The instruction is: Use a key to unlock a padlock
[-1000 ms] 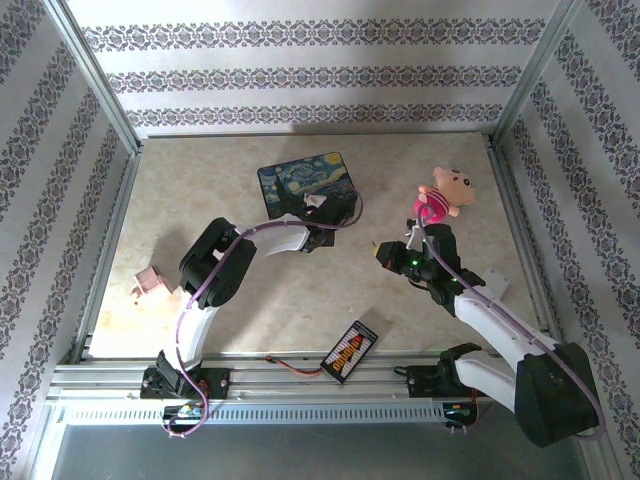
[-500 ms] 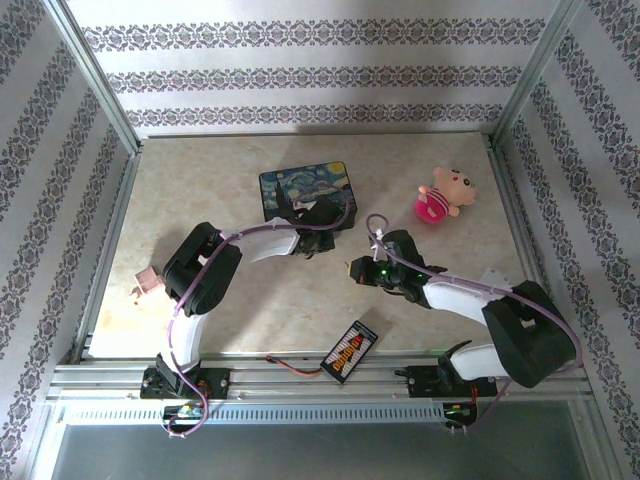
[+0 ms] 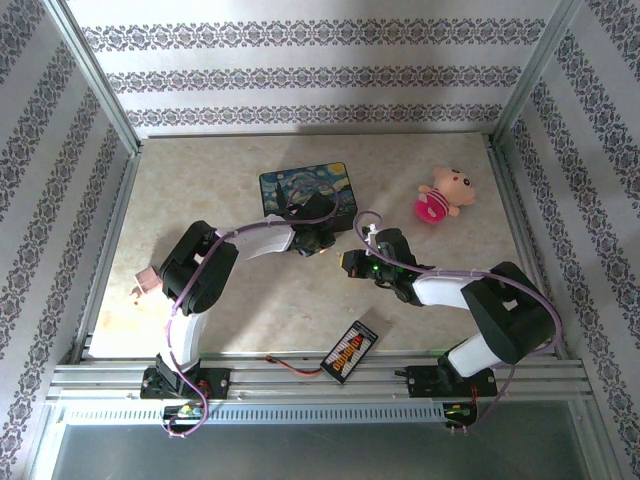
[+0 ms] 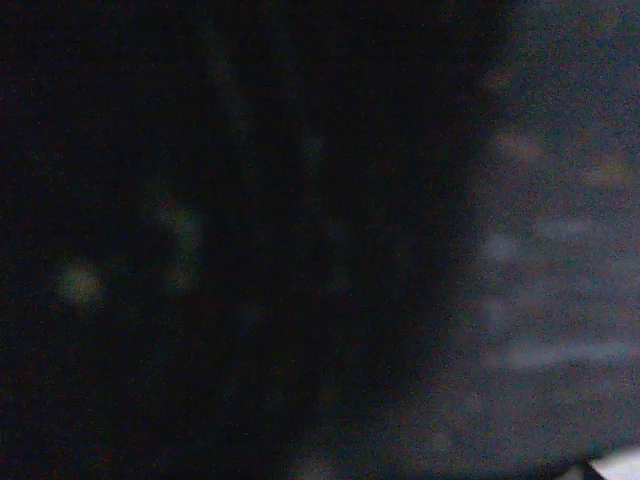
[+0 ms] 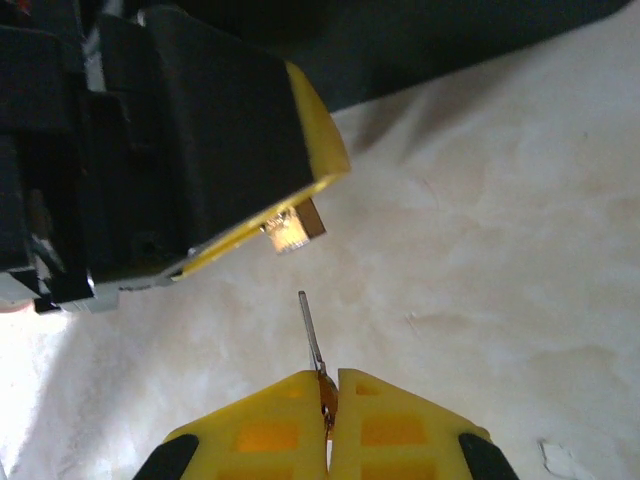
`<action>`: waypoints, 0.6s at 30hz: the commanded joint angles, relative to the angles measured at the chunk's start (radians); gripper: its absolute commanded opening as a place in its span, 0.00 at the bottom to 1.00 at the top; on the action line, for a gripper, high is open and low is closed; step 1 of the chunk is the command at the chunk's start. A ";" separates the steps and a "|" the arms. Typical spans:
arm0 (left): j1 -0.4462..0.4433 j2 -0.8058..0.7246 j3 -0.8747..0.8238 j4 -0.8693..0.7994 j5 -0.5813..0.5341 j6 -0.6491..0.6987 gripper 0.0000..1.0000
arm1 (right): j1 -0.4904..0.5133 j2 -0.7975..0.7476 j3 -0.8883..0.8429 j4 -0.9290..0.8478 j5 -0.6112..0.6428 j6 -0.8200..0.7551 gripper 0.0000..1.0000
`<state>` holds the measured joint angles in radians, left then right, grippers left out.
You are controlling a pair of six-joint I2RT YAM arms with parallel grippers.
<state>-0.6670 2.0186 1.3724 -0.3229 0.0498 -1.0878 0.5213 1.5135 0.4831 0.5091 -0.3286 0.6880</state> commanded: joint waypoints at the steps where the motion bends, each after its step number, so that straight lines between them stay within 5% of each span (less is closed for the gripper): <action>1: 0.014 0.005 0.022 0.072 0.061 -0.055 0.10 | 0.011 0.018 -0.013 0.091 0.051 -0.003 0.00; 18: 0.030 0.011 -0.019 0.159 0.107 -0.116 0.12 | 0.017 0.235 -0.007 0.379 0.011 0.070 0.00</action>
<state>-0.6521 2.0190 1.3636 -0.2409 0.1192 -1.1572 0.5220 1.7245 0.4824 0.7738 -0.3035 0.7353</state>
